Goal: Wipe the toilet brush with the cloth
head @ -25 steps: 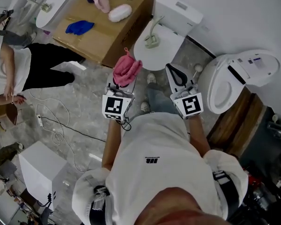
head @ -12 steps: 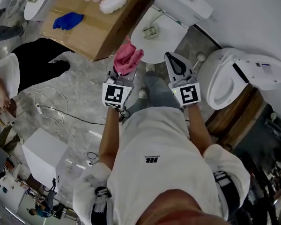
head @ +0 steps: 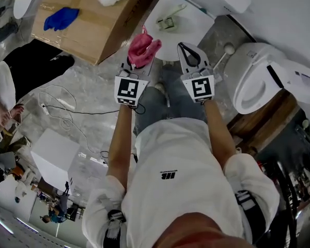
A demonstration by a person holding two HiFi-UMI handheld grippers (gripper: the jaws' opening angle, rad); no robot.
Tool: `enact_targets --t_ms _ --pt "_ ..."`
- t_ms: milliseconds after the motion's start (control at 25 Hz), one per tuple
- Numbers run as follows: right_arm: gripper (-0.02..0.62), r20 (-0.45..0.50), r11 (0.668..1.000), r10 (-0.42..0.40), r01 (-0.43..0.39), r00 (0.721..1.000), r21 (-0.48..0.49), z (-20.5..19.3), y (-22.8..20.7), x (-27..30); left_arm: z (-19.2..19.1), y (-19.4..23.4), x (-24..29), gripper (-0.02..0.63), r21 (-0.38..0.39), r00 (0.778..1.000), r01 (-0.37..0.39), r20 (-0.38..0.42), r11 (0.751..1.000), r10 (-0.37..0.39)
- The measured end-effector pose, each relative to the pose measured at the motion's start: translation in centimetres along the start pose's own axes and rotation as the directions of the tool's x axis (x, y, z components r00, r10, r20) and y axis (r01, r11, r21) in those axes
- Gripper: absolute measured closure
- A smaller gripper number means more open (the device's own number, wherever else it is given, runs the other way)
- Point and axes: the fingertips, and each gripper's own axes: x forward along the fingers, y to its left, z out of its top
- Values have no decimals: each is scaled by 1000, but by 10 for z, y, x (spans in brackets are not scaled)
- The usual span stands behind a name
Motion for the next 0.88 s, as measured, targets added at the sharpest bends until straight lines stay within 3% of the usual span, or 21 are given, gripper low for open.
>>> enact_targets --t_ms 400,880 --pt "581 -57 999 -35 36 998 18 -65 -19 58 -66 23 59 463 5 996 34 -81 999 -34" --pt "560 -148 994 -104 105 984 0 -146 -33 116 -140 43 123 454 33 981 149 -128 988 -144"
